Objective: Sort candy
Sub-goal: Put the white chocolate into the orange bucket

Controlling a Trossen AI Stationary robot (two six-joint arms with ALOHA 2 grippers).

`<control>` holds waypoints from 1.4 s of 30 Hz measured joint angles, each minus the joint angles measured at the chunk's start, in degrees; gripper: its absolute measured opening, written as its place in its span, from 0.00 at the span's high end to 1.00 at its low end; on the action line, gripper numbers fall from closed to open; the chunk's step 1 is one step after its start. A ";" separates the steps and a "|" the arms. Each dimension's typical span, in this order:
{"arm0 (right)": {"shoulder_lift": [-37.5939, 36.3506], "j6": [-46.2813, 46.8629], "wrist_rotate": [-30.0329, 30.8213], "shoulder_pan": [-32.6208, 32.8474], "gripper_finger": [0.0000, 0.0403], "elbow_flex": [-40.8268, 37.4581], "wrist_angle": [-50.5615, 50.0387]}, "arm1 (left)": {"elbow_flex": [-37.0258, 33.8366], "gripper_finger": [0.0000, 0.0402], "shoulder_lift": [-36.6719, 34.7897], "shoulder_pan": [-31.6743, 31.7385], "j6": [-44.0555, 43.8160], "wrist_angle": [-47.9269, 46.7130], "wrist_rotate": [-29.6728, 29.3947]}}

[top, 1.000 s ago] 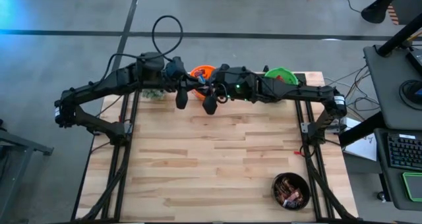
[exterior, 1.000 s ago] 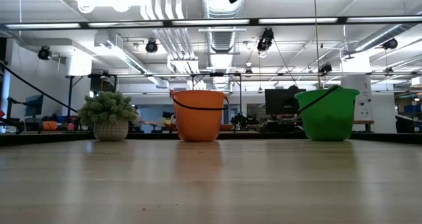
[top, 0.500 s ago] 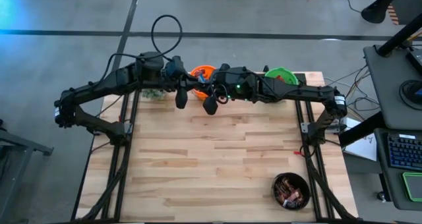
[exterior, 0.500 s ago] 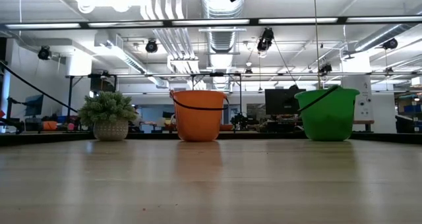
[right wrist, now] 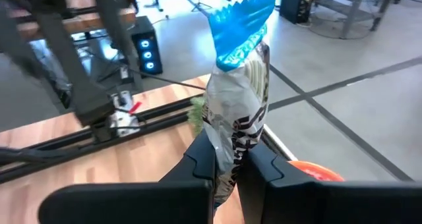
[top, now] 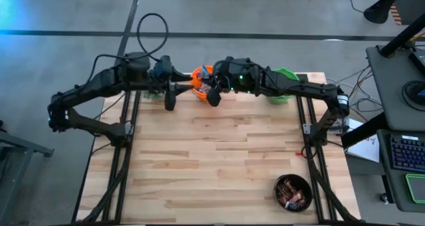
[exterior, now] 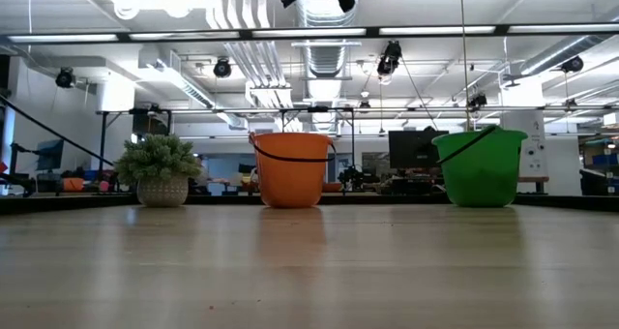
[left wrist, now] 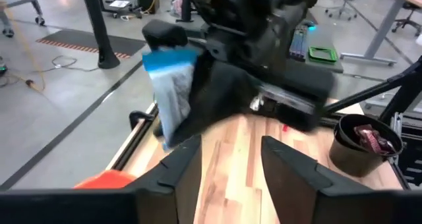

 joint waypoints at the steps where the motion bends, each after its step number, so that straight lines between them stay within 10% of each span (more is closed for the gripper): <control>1: 0.03 -0.07 -0.11 -0.79 0.95 0.00 0.05 | 0.00 0.65 -0.64 0.02 -0.03 -1.01 -0.11; 25: 18.53 5.06 -10.36 -14.03 0.94 3.91 9.21 | 0.01 0.63 -10.07 -0.01 -1.90 -26.07 -0.29; 42: 20.67 10.77 -6.93 -15.28 0.70 6.71 -4.72 | 0.01 0.63 -16.43 0.01 -1.40 -31.76 -0.29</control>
